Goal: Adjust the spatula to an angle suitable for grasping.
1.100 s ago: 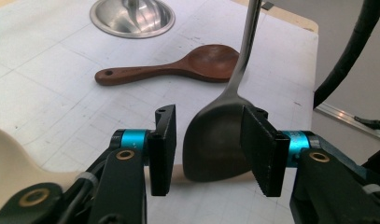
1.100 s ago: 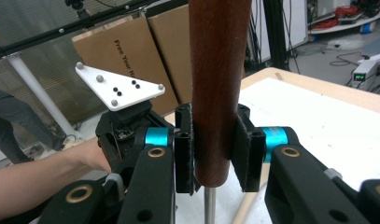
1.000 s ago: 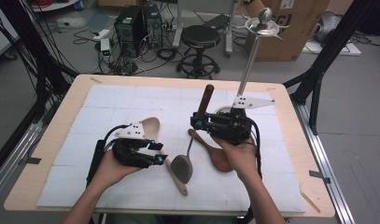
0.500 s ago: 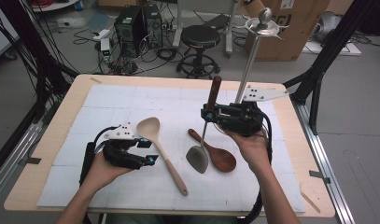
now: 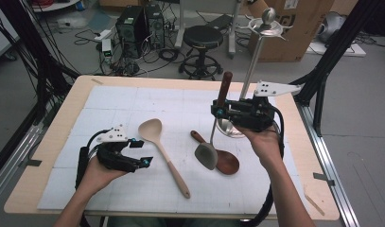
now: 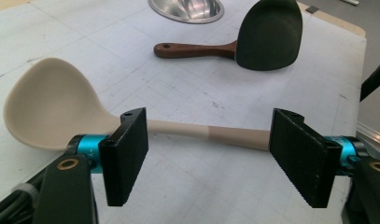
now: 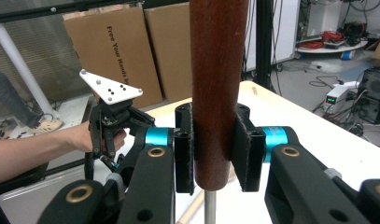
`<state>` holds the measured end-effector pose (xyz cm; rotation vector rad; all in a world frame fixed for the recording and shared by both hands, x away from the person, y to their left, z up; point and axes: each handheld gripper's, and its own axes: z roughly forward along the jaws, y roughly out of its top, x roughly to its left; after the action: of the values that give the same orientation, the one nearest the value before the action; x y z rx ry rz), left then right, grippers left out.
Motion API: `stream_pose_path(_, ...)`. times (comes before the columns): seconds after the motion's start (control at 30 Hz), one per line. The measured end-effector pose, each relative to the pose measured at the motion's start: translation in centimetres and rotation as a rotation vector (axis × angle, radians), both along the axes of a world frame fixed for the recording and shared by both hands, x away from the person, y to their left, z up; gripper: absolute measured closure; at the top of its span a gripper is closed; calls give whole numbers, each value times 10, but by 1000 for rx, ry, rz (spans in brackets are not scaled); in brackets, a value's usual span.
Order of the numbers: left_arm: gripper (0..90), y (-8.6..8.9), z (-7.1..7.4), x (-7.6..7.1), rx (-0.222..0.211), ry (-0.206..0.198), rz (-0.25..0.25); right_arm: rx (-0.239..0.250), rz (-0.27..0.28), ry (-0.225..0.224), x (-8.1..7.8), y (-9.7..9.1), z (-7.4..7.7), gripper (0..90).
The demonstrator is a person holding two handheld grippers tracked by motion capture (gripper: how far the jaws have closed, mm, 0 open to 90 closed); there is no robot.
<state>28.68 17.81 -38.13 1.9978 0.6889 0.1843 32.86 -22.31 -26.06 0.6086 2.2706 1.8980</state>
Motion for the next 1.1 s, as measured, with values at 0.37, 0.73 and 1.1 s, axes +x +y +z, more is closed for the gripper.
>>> stream_pose_path(0.37,274,6,-3,2,-3,2,18,2,-22,2,8,-18,1,731)
stream_pose_path(0.73,268,8,-4,3,-8,3,26,-4,-38,-6,19,-32,19,732)
stream_pose_path(1.1,263,12,-5,5,-14,-4,32,-12,-47,-11,31,-40,31,732)
